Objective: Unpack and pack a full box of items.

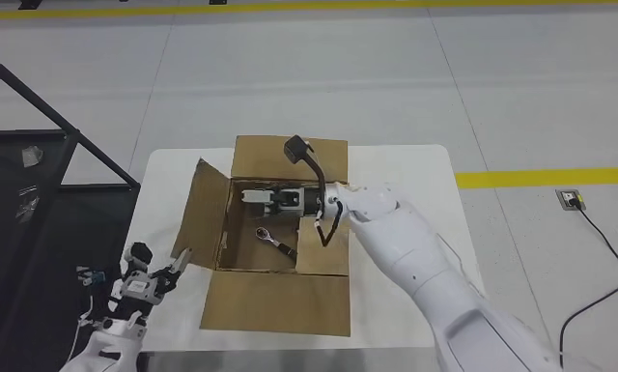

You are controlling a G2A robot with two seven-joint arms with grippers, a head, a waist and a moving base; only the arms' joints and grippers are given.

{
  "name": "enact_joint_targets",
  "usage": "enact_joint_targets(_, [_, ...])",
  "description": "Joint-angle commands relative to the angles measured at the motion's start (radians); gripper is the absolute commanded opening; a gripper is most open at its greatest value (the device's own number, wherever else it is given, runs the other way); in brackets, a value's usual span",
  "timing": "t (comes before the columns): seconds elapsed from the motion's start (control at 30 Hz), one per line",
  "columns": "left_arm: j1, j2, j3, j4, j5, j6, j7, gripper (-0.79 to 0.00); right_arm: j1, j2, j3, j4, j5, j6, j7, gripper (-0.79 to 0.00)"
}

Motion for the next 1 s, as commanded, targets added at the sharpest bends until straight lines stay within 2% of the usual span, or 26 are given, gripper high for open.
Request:
enact_joint_targets(0.0, [0.007, 0.0, -0.022, 0.012, -0.002, 0.011, -0.005, 0.0, -0.029, 0.032, 0.031, -0.07, -0.024, 0.004, 0.003, 0.0])
enact_joint_targets(0.13, [-0.013, 0.0, -0.032, 0.051, -0.004, 0.014, -0.021, 0.0, -0.139, 0.112, 0.123, -0.281, -0.096, 0.021, 0.02, 0.0])
enact_joint_targets(0.27, [-0.028, -0.001, -0.032, 0.079, -0.01, -0.005, -0.028, 0.0, -0.139, 0.112, 0.123, -0.281, -0.096, 0.021, 0.02, 0.0])
enact_joint_targets(0.43, [-0.062, -0.006, -0.008, 0.131, 0.017, 0.057, -0.044, 0.0, -0.139, 0.112, 0.123, -0.281, -0.096, 0.021, 0.02, 0.0])
enact_joint_targets(0.5, [-0.08, -0.008, 0.005, 0.157, 0.027, 0.069, -0.054, 0.0, -0.168, 0.121, 0.142, -0.287, -0.103, 0.016, -0.014, 0.0])
enact_joint_targets(0.63, [-0.087, -0.011, 0.024, 0.179, 0.038, 0.071, -0.042, 0.0, -0.221, 0.143, 0.157, -0.379, -0.121, 0.001, 0.001, 0.0])
enact_joint_targets(0.8, [-0.043, -0.015, 0.01, 0.111, 0.024, 0.061, 0.004, 0.0, -0.275, 0.177, 0.164, -0.506, -0.159, 0.006, 0.005, 0.0])
enact_joint_targets(0.97, [0.032, -0.02, -0.014, -0.014, 0.004, 0.048, 0.044, 0.0, -0.281, 0.182, 0.168, -0.51, -0.159, 0.008, 0.008, 0.0])
